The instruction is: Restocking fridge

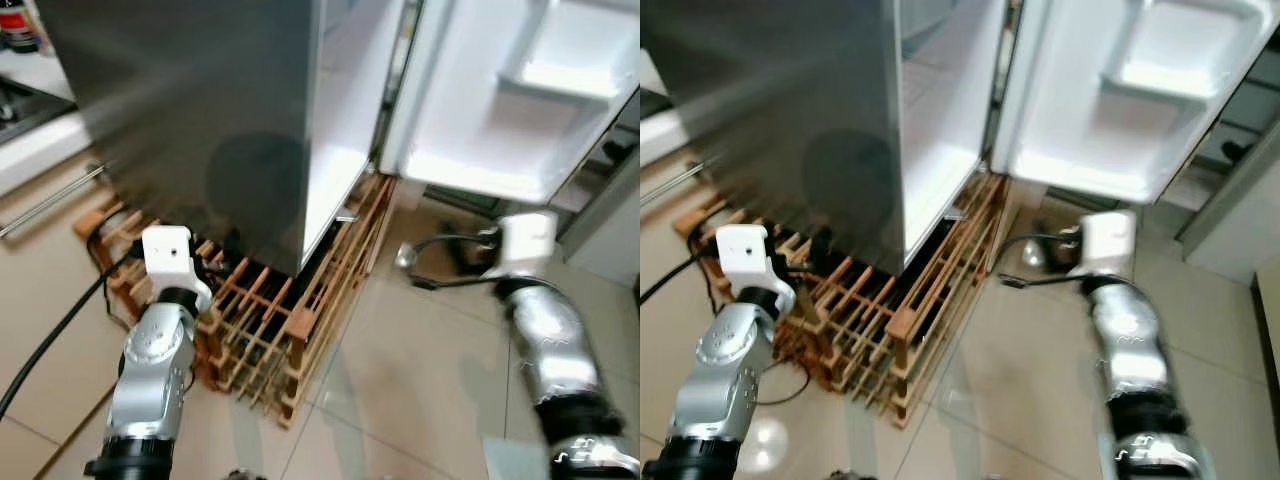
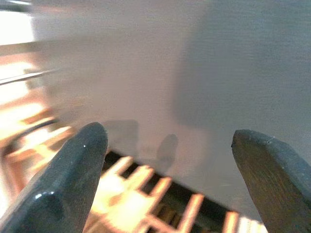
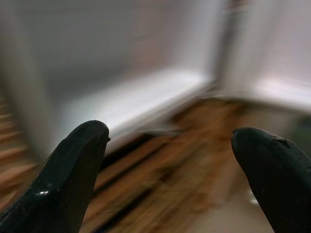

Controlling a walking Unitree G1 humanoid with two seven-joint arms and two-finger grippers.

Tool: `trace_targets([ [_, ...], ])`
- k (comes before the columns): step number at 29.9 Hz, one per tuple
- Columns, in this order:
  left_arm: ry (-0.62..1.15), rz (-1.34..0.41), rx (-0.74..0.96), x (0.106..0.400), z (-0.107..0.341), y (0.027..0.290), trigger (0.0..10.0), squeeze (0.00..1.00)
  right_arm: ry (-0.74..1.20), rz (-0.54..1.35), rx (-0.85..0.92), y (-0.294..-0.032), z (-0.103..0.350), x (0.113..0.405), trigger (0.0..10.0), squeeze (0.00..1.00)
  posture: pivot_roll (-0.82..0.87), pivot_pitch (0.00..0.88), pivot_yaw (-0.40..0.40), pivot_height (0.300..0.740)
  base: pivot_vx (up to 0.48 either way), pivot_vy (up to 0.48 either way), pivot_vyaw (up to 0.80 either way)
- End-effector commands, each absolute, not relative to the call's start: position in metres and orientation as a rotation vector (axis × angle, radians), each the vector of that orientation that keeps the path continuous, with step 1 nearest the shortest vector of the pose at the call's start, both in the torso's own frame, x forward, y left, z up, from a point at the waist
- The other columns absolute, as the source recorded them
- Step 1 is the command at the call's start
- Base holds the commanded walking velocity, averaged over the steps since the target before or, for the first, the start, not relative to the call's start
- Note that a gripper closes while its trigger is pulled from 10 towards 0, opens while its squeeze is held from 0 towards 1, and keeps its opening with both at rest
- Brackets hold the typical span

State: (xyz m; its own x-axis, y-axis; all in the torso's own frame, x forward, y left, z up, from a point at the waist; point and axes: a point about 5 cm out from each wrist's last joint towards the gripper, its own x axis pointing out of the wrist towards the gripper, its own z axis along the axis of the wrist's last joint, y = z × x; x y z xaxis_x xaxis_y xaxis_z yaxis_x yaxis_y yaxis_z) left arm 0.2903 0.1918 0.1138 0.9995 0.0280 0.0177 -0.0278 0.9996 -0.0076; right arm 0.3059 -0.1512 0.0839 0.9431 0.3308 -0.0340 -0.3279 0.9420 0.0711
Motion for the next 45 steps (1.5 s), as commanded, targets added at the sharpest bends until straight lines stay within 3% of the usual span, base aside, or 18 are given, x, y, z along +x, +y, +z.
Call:
trace_targets([
  [1,-0.018,0.044,-0.004,0.289,0.113,0.192,10.0,0.00,0.041,0.333,0.060,-0.159,0.087,0.304,10.0,0.00,-0.03,0.000,-0.046,0.740,0.000,0.000,0.59],
  [6,0.008,0.098,-0.015,0.279,0.106,0.195,10.0,0.00,0.064,0.333,0.137,-0.152,0.083,0.303,10.0,0.00,-0.01,0.000,-0.050,0.740,0.000,0.378,0.55],
  [14,-0.167,0.005,0.087,0.263,0.138,0.174,10.0,0.00,0.002,0.294,0.097,-0.159,0.089,0.297,10.0,0.00,0.00,0.000,-0.054,0.740,-0.130,0.428,0.55],
  [21,-0.075,-0.014,0.124,0.250,0.127,0.178,10.0,0.00,0.077,0.343,0.083,-0.161,0.072,0.262,10.0,0.00,0.01,0.000,-0.059,0.740,0.000,0.000,0.55],
  [23,-0.025,-0.073,0.143,0.233,0.113,0.179,10.0,0.00,0.133,0.338,0.055,-0.171,0.061,0.239,10.0,0.00,-0.01,0.000,-0.054,0.740,0.000,0.000,0.55],
  [28,-0.026,-0.197,0.224,0.205,0.102,0.174,10.0,0.00,0.152,0.329,0.012,-0.183,0.055,0.226,10.0,0.00,-0.02,0.000,-0.048,0.740,0.000,0.000,0.55],
  [39,-0.069,0.005,0.130,0.240,0.119,0.177,10.0,0.00,0.097,0.299,0.047,-0.175,0.066,0.254,10.0,0.00,-0.02,0.000,-0.042,0.740,0.095,-0.180,0.55],
  [45,-0.043,0.067,0.141,0.243,0.115,0.181,10.0,0.00,0.073,0.287,0.072,-0.167,0.070,0.261,10.0,0.00,-0.02,0.000,-0.039,0.740,0.284,-0.384,0.55],
])
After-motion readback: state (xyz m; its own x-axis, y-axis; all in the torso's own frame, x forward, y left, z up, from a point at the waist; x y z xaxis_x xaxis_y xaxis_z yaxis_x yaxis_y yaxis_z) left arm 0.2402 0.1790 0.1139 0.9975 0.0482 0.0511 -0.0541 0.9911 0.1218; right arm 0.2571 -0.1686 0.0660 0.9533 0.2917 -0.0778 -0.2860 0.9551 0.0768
